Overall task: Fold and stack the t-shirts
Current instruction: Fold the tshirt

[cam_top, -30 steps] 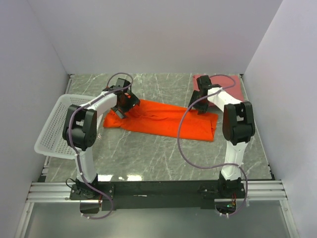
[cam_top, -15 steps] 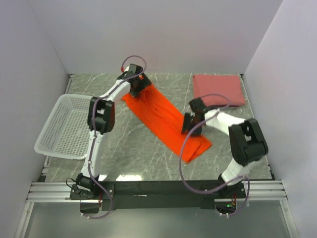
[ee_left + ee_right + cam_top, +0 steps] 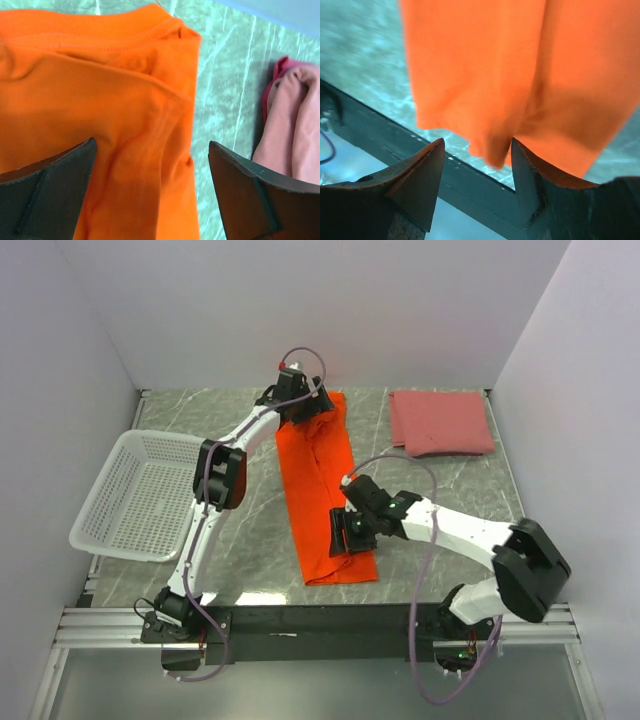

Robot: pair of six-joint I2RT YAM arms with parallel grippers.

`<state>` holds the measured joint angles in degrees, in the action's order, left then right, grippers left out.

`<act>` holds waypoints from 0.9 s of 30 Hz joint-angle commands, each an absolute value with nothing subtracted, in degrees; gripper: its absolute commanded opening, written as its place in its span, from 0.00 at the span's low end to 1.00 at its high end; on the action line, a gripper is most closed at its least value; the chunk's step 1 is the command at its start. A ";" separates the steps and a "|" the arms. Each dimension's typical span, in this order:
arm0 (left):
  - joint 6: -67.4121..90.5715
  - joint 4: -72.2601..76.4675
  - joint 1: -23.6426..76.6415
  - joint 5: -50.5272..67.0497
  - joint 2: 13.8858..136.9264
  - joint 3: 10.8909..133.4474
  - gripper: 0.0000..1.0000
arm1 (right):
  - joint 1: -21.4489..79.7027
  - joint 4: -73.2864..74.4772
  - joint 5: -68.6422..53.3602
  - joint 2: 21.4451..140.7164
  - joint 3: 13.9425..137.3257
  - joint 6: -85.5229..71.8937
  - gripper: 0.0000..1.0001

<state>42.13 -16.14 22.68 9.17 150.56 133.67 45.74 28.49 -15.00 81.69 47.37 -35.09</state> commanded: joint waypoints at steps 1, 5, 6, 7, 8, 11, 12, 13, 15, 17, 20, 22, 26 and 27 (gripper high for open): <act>36.48 -16.32 23.90 7.83 139.15 133.94 0.99 | 45.35 29.80 -11.69 74.29 50.54 -34.81 0.63; 34.54 -26.07 26.88 5.54 124.77 124.95 1.00 | 40.98 35.22 -9.59 68.75 49.23 -36.73 0.65; 34.89 -27.32 27.68 5.54 121.32 124.89 1.00 | 40.09 36.03 -9.58 68.73 48.35 -36.91 0.65; 36.11 -28.73 28.38 1.71 117.81 115.67 0.99 | 38.60 36.73 -9.67 67.16 47.38 -36.83 0.65; 38.47 -30.65 29.35 0.19 110.46 110.88 0.99 | 35.63 37.43 -10.10 66.28 45.11 -37.26 0.65; 44.35 -29.19 34.18 -5.00 94.74 86.73 0.99 | 31.30 37.88 -13.18 62.67 40.28 -36.57 0.64; 46.39 -28.40 37.06 -5.53 91.00 81.09 0.99 | 30.85 37.97 -13.18 61.53 39.30 -36.21 0.64; 48.58 -27.61 38.48 -3.88 87.66 70.33 0.99 | 30.68 38.14 -14.49 61.09 38.59 -35.43 0.64; 53.24 -25.50 42.60 -1.59 79.39 62.00 1.00 | 30.41 37.97 -15.99 60.82 36.39 -34.89 0.64; 57.80 -25.40 47.43 0.34 74.12 52.93 0.99 | 30.32 37.45 -17.13 60.65 34.64 -34.89 0.63; 64.48 -26.02 52.72 1.84 71.29 45.39 0.99 | 30.32 36.31 -17.66 59.77 32.88 -34.98 0.62; 66.35 -24.53 56.15 3.86 71.89 42.64 0.99 | 30.32 35.51 -17.14 59.76 32.26 -35.41 0.61; 69.26 -22.16 57.30 4.66 74.35 39.38 0.91 | 30.32 33.14 -17.93 60.55 29.89 -35.86 0.59; 69.26 -21.10 57.39 4.92 74.79 38.85 0.87 | 30.24 32.70 -18.02 61.17 29.53 -35.95 0.58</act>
<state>65.08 -26.30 57.32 3.68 74.26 38.92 30.55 35.64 -16.93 61.10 30.83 -35.97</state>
